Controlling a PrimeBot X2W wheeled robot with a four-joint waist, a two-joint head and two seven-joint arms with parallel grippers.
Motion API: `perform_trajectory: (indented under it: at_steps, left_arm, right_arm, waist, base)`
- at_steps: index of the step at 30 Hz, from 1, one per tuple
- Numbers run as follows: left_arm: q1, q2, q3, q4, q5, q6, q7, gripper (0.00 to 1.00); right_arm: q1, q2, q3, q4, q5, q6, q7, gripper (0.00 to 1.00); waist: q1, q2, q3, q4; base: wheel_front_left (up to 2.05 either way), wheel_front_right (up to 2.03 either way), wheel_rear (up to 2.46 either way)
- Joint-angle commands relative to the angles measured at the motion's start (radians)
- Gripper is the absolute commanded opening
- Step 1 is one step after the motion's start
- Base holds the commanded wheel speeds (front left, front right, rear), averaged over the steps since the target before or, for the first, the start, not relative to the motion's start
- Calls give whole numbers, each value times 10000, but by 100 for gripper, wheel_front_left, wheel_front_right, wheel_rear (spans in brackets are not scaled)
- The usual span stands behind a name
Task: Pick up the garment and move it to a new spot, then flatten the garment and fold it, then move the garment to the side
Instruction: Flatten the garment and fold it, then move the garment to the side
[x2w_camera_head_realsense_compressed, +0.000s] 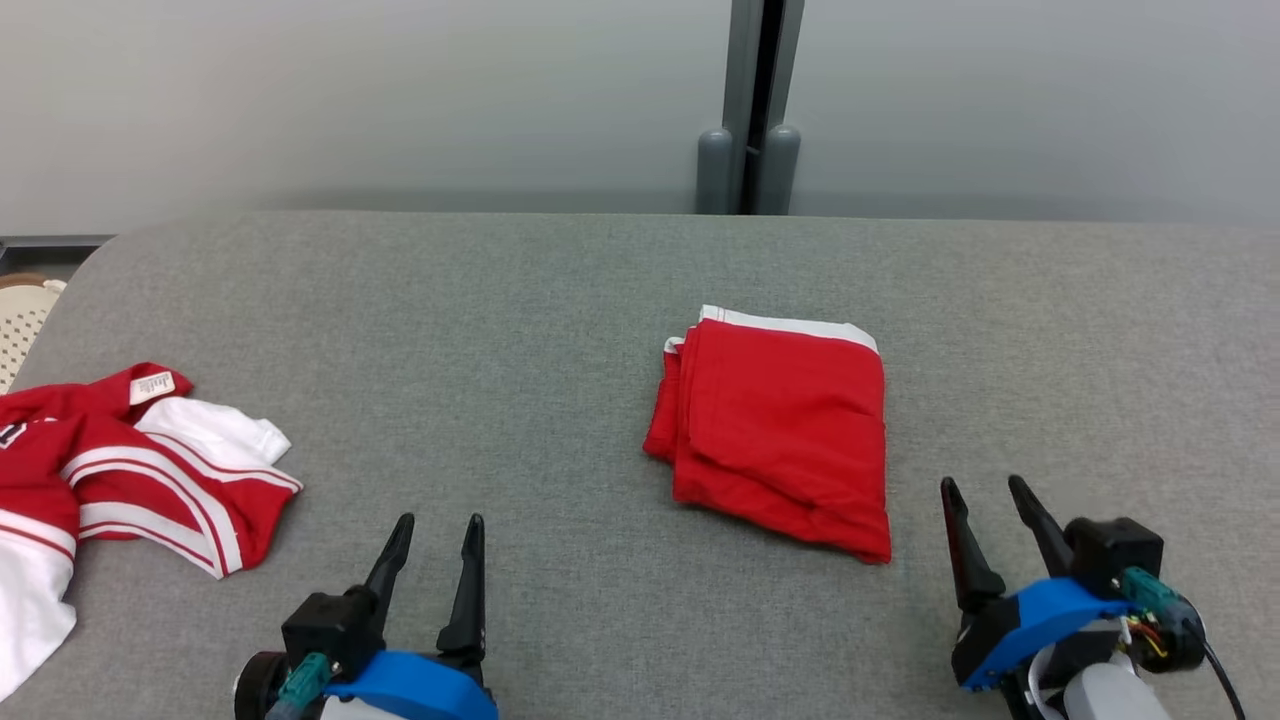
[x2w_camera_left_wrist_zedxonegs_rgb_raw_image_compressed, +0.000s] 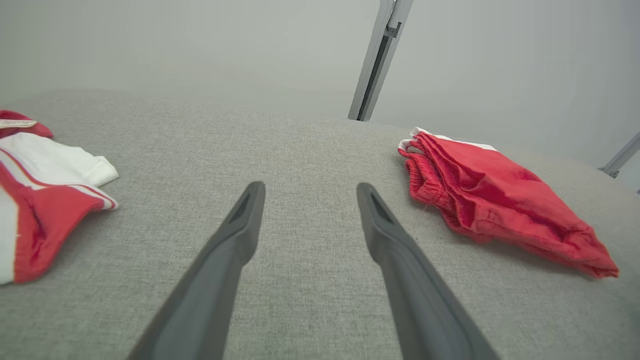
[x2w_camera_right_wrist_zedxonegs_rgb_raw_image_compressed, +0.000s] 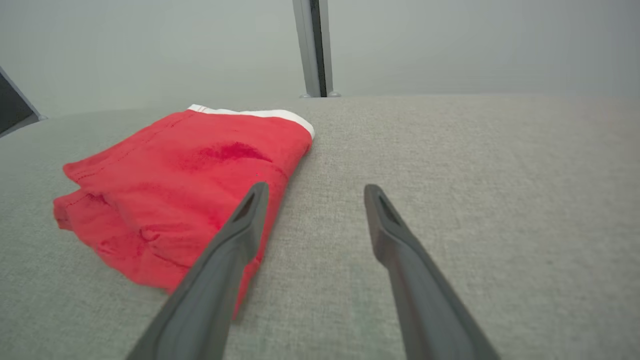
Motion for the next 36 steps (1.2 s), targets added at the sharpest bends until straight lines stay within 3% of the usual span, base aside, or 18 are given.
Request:
perform_trajectory:
  at_steps: [1, 9, 18, 23, 28, 29, 30, 31, 36]
  left_arm:
    - [170, 15, 113, -73, 269, 20, -5, 100]
    - [717, -72, 355, -396, 952, 127, -4, 100]
    - [-8, -74, -9, -421, 650, 76, -4, 100]
    - [-347, -74, -202, -364, 466, 45, -5, 100]
    - [-557, -76, -305, -266, 324, 20, -5, 100]
    - [-553, -78, -312, -253, 323, 15, -5, 100]
    - [-541, -76, -318, -234, 302, 11, -5, 100]
    - [-547, -79, -303, -215, 285, 7, -5, 100]
    - [-578, -81, -131, -260, 425, -6, -5, 100]
  right_arm:
    - [273, 22, -118, -45, -83, 1, -34, 100]
    - [863, 38, 47, 122, 278, -1, -34, 100]
    - [-712, 44, 30, 548, 8, 1, -34, 100]
    - [-2212, 42, -255, 1569, -447, 1, -33, 100]
    - [-3173, 44, -546, 3339, -689, 1, 55, 100]
    - [-3241, 44, -602, 3739, -522, 1, 107, 71]
    - [-3238, 56, -628, 4081, -383, 1, 116, 30]
    - [-3229, 95, -543, 4365, -390, 1, 117, 0]
    - [-3036, 94, -455, 4713, -340, -9, 86, 0]
  waist:
    - [0, 0, -122, -143]
    - [0, 0, -165, -281]
    - [0, 0, 813, 321]
    - [0, 0, 1566, 871]
    - [0, 0, 1974, 1285]
    - [0, 0, 1998, 1330]
    - [0, 0, 2013, 1356]
    - [0, 0, 2021, 1367]
    - [0, 0, 1921, 933]
  base:
    - [0, 0, 0]
    - [0, 0, 0]
    - [0, 0, 0]
    - [0, 0, 0]
    - [0, 0, 0]
    - [0, 0, 0]
    - [0, 0, 0]
    - [0, 0, 0]
    - [0, 0, 0]
